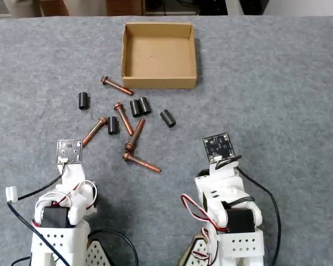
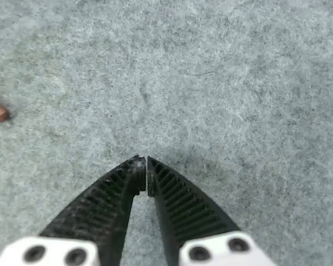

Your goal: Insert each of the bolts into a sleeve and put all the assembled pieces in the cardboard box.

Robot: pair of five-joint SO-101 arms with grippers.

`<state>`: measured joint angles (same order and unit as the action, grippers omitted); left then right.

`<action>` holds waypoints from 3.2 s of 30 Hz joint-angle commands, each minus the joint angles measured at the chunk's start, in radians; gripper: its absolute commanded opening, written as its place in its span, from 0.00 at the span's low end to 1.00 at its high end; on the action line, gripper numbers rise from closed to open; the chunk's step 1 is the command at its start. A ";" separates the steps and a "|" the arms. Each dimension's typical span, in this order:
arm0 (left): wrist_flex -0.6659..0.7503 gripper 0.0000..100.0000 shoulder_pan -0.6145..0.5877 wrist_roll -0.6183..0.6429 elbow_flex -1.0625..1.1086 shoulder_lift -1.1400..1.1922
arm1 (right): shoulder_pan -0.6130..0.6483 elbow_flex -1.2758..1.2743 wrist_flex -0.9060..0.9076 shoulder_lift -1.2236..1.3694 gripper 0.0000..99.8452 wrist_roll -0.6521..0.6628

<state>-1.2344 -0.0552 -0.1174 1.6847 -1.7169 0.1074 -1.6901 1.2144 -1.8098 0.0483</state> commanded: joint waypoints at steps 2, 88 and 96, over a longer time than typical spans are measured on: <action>-0.005 0.03 0.014 -0.008 0.009 -0.050 | 0.010 0.001 0.002 -0.084 0.00 0.011; -0.003 0.03 0.012 -0.003 0.009 -0.050 | 0.209 1.790 0.226 1.886 0.18 0.196; -0.003 0.03 0.014 -0.003 0.009 -0.050 | 0.305 2.003 0.267 2.227 0.18 0.203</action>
<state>-1.2344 -0.0552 -0.1174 1.6847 -1.7169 0.3913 0.2171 1.4492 0.3491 0.2539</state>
